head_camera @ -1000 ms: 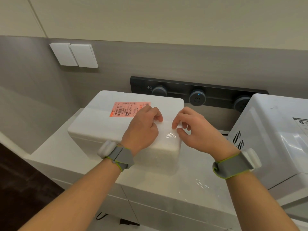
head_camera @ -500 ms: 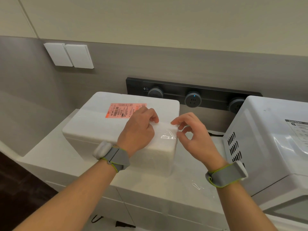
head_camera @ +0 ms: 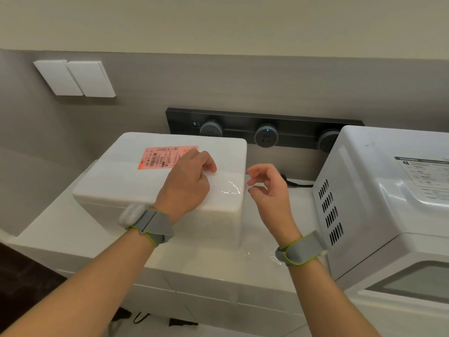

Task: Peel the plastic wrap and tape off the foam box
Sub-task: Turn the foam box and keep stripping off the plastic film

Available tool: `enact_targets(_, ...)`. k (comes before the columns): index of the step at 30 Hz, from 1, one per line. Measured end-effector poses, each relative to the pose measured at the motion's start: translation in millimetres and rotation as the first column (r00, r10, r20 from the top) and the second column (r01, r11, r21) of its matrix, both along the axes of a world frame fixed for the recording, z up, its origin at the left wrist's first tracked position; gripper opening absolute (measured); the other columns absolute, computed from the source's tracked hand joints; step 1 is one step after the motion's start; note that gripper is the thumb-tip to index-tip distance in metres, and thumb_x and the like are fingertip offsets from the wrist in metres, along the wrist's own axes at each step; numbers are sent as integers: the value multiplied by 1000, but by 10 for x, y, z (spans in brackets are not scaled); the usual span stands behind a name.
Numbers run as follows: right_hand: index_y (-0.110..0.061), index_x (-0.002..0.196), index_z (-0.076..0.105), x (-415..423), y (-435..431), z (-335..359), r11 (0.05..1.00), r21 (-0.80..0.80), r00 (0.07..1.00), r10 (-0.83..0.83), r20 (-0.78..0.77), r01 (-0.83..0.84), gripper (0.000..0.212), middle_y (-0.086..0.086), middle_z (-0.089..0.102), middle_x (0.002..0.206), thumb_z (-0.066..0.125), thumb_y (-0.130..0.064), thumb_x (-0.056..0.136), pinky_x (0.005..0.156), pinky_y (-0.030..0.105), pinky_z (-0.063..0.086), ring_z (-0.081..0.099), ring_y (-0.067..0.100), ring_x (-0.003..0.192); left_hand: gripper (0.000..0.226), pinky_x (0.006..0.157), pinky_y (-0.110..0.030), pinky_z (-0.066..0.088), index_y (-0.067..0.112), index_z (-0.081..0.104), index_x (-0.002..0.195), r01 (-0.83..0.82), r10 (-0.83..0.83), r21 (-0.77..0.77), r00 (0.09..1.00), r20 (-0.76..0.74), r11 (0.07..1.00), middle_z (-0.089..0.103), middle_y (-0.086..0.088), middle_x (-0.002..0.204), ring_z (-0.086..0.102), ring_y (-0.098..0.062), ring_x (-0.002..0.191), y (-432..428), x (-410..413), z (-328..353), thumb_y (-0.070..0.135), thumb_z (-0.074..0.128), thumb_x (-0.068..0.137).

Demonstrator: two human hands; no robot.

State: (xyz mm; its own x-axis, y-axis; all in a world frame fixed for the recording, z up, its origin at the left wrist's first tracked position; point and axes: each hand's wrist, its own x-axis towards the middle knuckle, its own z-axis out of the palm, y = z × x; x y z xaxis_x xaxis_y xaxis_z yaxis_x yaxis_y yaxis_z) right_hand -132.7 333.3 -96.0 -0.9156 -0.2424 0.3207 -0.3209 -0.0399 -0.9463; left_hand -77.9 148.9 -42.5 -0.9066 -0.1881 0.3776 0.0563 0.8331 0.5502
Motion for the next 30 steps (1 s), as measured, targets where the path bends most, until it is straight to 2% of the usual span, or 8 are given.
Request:
enact_targets(2, -24, 102, 61, 61, -14, -97, 994, -33, 989, -104, 107, 108, 49, -4, 65, 106, 49, 18, 79, 78, 26, 54, 65, 12, 92, 37, 82, -20, 31, 20, 60, 94, -1, 1, -8, 1000, 6, 1000, 54, 4, 101, 46, -12, 99, 4, -18, -3, -9, 39, 83)
enact_targets(5, -20, 111, 64, 193, -69, -202, 989, -39, 973, -133, 187, 142, 40, -5, 69, 111, 54, 10, 86, 86, 25, 55, 68, 9, 101, 37, 84, -23, 34, 20, 59, 94, 1, -1, -17, 1000, 6, 1000, 55, 3, 101, 47, -14, 99, -2, -23, 4, -9, 39, 83)
enact_targets(7, -19, 115, 66, 284, -114, -222, 990, -33, 977, -132, 169, 139, 38, -10, 71, 111, 55, 6, 89, 85, 16, 53, 67, 3, 105, 37, 85, -25, 36, 19, 60, 94, 3, -3, -20, 1000, 3, 1000, 55, 2, 101, 47, -15, 99, -2, -29, 10, -9, 39, 83)
enact_targets(9, -21, 115, 68, 357, -149, -213, 986, -34, 975, -156, 155, 163, 38, -14, 72, 110, 54, 4, 90, 84, 13, 53, 66, 1, 107, 37, 85, -25, 36, 18, 60, 93, 0, 0, -19, 1000, 3, 1000, 56, 1, 101, 48, -17, 100, -1, -34, 12, -10, 39, 82)
enact_targets(16, -28, 109, 69, 402, -111, -157, 981, -31, 975, -187, 118, 192, 36, -18, 72, 105, 58, 1, 90, 83, 15, 54, 66, 2, 102, 36, 84, -26, 35, 18, 60, 92, -1, 1, -26, 1000, -3, 1000, 56, 0, 100, 48, -18, 98, 4, -34, 9, -10, 40, 82)
enact_targets(20, -25, 112, 69, 378, -107, -136, 981, -43, 979, -184, 89, 189, 35, -11, 71, 107, 59, 1, 91, 81, 15, 53, 66, 6, 101, 36, 83, -25, 34, 18, 60, 92, -2, 2, -31, 1000, -10, 1000, 55, 1, 99, 48, -17, 97, 0, -26, 5, -10, 40, 82)
enact_targets(25, -23, 107, 72, 346, -101, -121, 984, -75, 984, -152, 89, 159, 30, -5, 71, 108, 60, -1, 90, 84, 24, 56, 67, 11, 101, 35, 83, -24, 34, 18, 60, 92, -2, 2, -27, 1000, -13, 1000, 55, 1, 99, 48, -17, 97, -2, -20, -4, -10, 40, 82)
enact_targets(30, -26, 116, 69, 274, -78, -117, 990, -34, 984, -131, 118, 136, 33, -8, 69, 112, 60, -5, 93, 80, 21, 54, 64, 8, 97, 36, 83, -24, 33, 21, 58, 91, 2, -2, -23, 1000, -7, 1000, 55, 3, 99, 48, -16, 97, -2, -24, -8, -9, 40, 82)
